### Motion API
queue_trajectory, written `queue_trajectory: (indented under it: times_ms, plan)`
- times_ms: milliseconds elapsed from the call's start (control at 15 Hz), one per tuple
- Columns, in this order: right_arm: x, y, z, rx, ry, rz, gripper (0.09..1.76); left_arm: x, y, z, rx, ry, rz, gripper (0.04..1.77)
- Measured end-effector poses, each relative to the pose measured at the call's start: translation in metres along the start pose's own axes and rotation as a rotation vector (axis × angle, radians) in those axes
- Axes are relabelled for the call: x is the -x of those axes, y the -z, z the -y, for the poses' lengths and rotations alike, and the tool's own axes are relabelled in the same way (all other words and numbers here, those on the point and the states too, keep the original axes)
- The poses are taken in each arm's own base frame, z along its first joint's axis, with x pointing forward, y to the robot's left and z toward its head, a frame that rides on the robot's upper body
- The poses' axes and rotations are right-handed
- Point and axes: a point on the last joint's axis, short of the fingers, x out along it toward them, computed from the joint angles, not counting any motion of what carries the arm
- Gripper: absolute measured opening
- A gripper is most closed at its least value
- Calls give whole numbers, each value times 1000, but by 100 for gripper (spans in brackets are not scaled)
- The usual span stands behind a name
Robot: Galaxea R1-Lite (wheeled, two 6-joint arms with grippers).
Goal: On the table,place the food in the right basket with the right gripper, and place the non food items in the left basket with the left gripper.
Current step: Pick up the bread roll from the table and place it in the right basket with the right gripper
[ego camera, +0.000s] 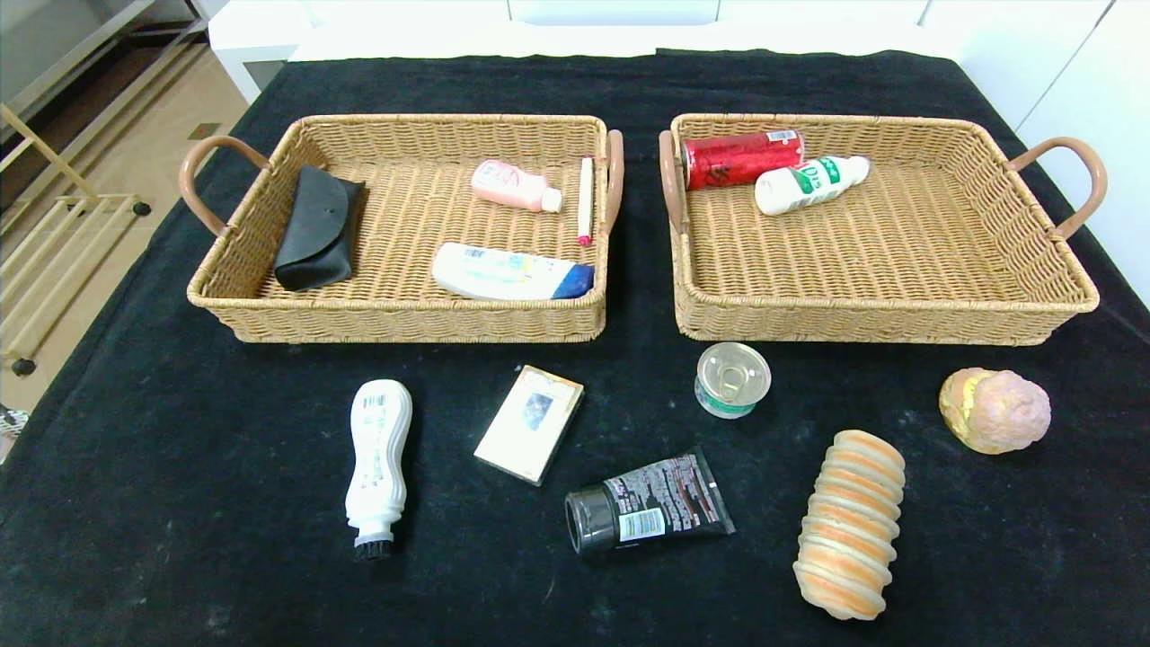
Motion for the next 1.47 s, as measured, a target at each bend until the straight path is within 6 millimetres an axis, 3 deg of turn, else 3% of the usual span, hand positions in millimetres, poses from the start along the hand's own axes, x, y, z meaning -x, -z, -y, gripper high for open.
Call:
queue_trajectory:
  times_ms: [333, 533, 867, 1200, 1467]
  plan:
    - [1, -4, 0, -30, 10, 15, 171, 0, -2, 0, 17, -1, 13, 172]
    - [6, -31, -1, -76, -32, 56, 171, 6, -30, 0, 88, 21, 70, 172]
    - [4, -89, -2, -81, -103, 88, 171, 8, -74, 5, 50, 218, 104, 172]
    - [-26, -124, -6, -79, -257, -18, 171, -16, -121, 4, 61, 410, 36, 172]
    - [-56, -149, -15, -74, -374, -77, 171, -52, -149, 14, 70, 642, -72, 172]
